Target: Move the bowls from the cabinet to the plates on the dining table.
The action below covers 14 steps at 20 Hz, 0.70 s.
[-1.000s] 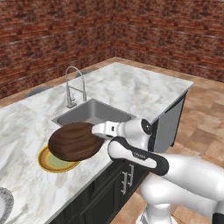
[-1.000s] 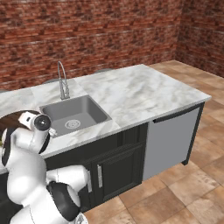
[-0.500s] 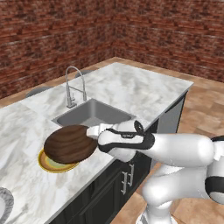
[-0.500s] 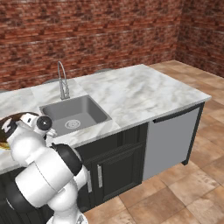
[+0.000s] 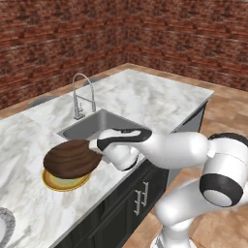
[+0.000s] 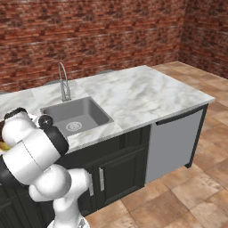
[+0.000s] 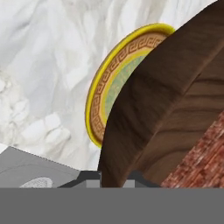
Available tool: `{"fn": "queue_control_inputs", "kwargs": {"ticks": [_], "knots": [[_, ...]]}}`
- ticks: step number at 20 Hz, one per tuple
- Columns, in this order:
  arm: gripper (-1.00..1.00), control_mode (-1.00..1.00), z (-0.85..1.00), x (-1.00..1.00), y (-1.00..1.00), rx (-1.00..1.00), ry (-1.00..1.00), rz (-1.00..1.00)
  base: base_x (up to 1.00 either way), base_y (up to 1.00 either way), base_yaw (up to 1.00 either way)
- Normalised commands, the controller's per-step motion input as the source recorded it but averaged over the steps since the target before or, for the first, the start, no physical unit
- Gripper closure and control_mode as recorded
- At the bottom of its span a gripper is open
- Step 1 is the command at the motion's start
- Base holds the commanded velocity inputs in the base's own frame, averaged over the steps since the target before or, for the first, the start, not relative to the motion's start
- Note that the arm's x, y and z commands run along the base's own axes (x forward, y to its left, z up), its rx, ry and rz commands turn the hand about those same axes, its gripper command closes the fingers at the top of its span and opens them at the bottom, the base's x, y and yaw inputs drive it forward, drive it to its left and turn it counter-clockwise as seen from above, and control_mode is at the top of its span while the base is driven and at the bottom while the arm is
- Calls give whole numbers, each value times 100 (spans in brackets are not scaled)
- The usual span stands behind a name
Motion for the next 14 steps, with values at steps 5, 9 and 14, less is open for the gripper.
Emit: {"fn": "queue_control_inputs", "kwargs": {"ticks": [5, 9, 14], "knots": [[100, -100, -33, 29, 7, 0, 0, 6, 0, 0, 0], [100, -100, -28, 22, 6, 0, 0, 6, 0, 0, 0], [100, -100, -9, 1, 0, 0, -2, 7, 0, 0, 0]]}}
